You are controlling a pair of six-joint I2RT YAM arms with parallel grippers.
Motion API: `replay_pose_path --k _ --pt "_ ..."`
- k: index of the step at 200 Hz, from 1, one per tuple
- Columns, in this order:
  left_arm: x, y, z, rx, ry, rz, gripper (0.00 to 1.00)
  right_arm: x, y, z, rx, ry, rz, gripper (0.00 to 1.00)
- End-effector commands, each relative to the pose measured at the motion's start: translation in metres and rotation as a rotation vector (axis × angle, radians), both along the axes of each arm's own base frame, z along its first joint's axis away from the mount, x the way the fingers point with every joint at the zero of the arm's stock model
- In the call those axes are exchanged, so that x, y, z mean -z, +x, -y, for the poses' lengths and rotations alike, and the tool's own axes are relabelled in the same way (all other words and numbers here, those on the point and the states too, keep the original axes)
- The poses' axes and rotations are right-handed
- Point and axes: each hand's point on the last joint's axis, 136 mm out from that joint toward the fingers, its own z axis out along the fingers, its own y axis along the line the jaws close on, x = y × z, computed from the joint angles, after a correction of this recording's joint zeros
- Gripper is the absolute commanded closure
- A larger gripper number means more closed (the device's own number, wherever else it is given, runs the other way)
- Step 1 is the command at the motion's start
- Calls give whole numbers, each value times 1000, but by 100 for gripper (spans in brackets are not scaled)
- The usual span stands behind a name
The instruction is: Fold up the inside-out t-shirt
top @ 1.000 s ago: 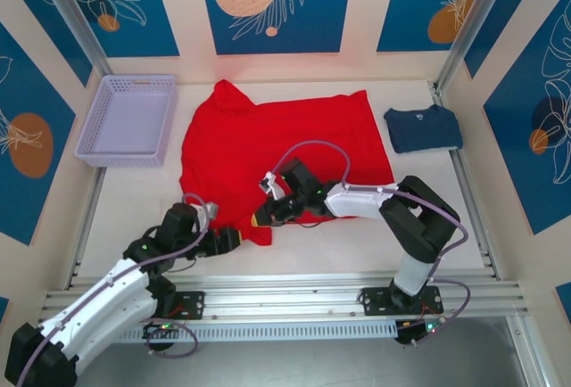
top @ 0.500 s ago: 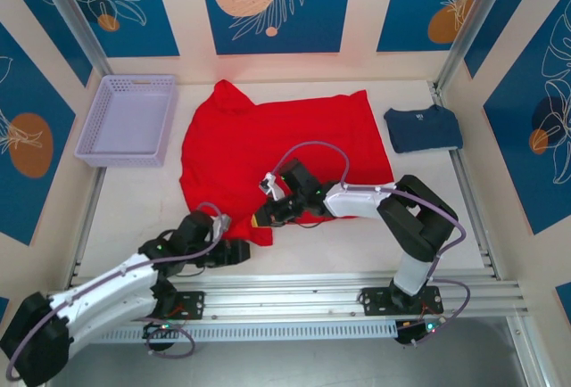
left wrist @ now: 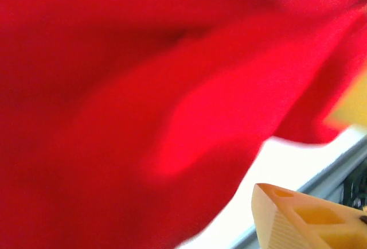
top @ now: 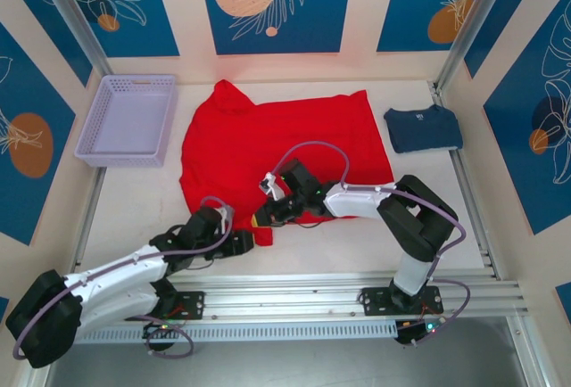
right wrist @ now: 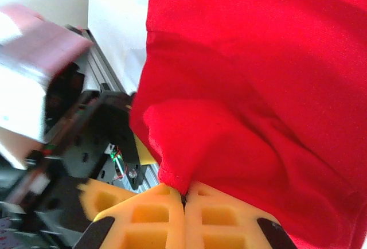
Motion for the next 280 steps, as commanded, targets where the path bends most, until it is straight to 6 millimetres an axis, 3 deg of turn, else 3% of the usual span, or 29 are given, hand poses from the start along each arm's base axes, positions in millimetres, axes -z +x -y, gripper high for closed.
replay_pose_path --k 1,67,120,177,196,212,248,263,280 --pt "-48 33 12 -42 -76 197 43 -3 -1 2 -4 7 -10 100" --pt "-32 37 7 -56 4 167 46 -2 -1 4 1 4 -6 100" --pt "-25 35 1 -46 53 168 73 -1 1 6 8 0 -2 100" --pt "-18 15 -26 -86 130 92 99 -2 3 14 19 -40 39 100" --pt "-19 -1 -42 -100 159 32 100 -4 -3 19 -1 -85 83 90" --pt "-18 -15 -53 -96 173 -26 100 -7 -9 27 -17 -130 116 78" --pt "-20 -37 -60 -93 138 -135 100 -20 -19 57 -16 -222 177 64" --pt "-26 -39 -55 -88 98 -159 100 -22 -13 80 33 -299 206 62" --pt "-34 -38 -50 -80 68 -162 100 -19 7 118 171 -409 207 61"
